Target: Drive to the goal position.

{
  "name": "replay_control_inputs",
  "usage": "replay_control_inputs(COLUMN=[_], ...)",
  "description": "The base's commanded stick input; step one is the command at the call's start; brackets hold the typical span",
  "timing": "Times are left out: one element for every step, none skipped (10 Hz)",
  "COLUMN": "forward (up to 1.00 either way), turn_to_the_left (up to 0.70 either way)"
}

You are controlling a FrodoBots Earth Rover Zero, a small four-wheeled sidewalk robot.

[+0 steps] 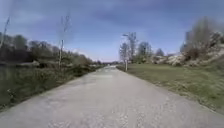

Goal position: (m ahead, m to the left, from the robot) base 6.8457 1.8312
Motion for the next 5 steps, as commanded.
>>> replay_control_inputs(forward=[0.85,0.85,0.85,0.85,0.85], turn_to_the_left=[0.0,0.0,0.0,0.0,0.0])
